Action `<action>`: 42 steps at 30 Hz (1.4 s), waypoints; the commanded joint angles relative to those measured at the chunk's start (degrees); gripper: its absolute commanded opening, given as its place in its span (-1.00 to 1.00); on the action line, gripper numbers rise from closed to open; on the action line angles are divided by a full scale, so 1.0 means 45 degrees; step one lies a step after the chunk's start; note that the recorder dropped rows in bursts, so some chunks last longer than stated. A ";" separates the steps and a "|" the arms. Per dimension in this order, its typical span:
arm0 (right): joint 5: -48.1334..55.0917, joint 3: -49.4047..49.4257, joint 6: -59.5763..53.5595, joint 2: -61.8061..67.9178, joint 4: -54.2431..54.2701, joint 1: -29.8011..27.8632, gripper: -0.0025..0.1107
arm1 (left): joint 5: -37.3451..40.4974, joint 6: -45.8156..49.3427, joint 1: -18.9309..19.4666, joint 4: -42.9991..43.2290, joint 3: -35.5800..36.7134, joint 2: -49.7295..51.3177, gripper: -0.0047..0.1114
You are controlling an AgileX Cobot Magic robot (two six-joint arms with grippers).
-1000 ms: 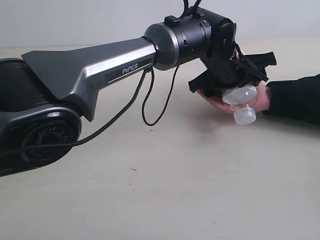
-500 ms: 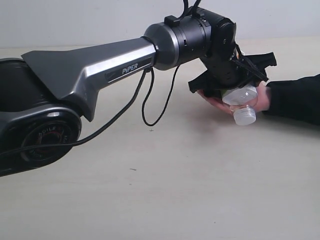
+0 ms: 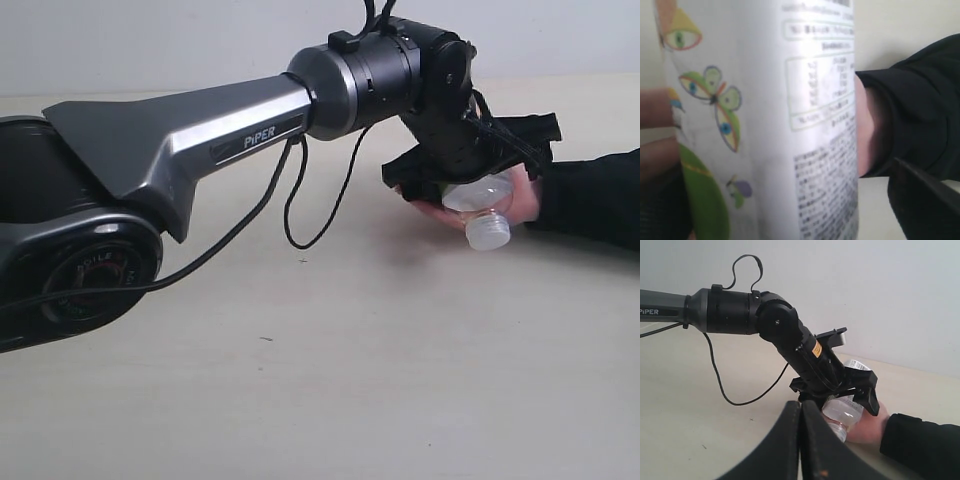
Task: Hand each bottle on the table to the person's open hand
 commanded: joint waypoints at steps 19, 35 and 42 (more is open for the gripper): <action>-0.0145 0.0088 0.0002 -0.0037 0.0014 0.0015 -0.95 | 0.3227 0.2631 0.0858 -0.0158 0.0014 -0.2091 0.68; -0.0145 0.0088 0.0002 -0.0037 0.0014 0.0015 -0.95 | 0.5439 0.5289 0.1741 -0.1082 0.0770 -0.4944 -0.77; -0.0145 0.0088 0.0002 -0.0037 0.0014 0.0015 -0.95 | 0.5439 0.2582 -0.0137 0.5580 0.3609 -0.7375 -0.77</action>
